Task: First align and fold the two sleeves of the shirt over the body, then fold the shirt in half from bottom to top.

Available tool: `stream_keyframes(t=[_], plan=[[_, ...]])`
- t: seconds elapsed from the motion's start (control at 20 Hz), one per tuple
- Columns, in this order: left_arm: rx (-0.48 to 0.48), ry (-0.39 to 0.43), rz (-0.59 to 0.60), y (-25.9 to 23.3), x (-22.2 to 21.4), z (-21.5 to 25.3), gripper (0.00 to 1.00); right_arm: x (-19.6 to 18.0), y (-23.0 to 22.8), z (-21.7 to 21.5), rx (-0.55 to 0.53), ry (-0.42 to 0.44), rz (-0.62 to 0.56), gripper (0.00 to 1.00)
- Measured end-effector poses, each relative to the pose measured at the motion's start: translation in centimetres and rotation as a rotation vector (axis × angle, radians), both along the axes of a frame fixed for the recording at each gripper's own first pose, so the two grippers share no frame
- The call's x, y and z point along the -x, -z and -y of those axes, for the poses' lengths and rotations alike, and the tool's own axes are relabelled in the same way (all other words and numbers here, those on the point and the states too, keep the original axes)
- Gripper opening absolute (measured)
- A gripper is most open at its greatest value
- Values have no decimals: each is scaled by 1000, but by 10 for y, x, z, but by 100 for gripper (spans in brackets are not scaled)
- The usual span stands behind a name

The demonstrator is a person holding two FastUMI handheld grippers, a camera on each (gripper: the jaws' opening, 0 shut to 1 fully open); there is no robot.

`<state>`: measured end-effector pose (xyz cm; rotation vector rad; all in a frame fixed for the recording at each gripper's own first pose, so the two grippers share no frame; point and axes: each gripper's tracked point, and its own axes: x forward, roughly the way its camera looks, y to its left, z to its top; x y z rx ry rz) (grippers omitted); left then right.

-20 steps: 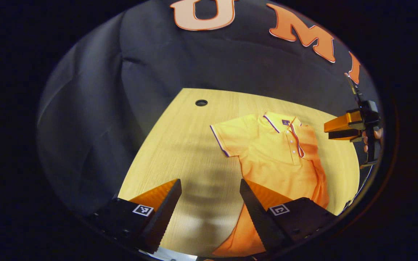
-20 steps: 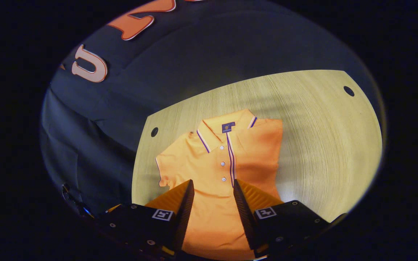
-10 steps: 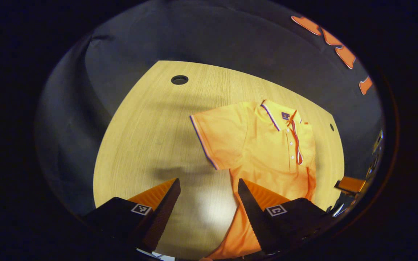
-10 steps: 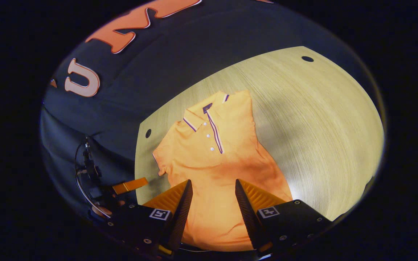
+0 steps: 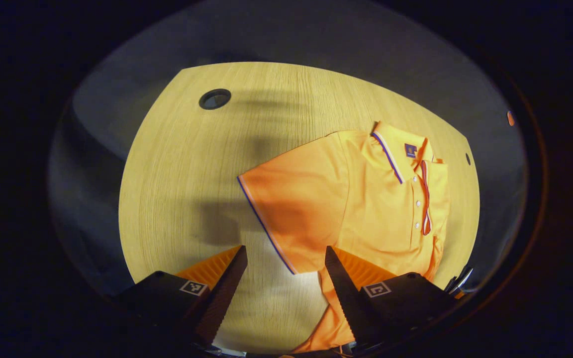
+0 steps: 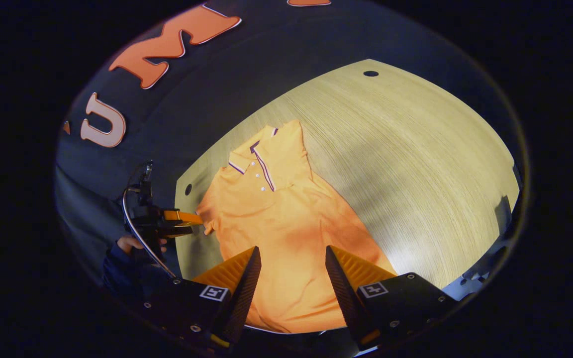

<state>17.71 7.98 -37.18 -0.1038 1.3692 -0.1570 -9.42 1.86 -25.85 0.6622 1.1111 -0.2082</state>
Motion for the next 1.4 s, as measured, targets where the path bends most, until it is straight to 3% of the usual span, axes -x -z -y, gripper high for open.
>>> stream_keyframes(t=[0.3,0.5,0.7,0.85,1.15,1.4], plan=[[-89,-54,7,20,-33,-3,97,51,12,5,-12,68,-48,80],[-113,-82,-22,27,-40,-2,87,76,14,7,-24,78,-75,81],[-93,6,-37,25,-38,13,54,76,15,15,-30,112,-65,80],[-62,26,-30,24,-37,19,10,78,15,18,-31,121,-61,80],[-14,151,123,-21,-56,42,10,87,17,22,-39,145,-61,80],[16,220,164,-43,-56,83,10,85,15,23,-36,149,-46,80]])
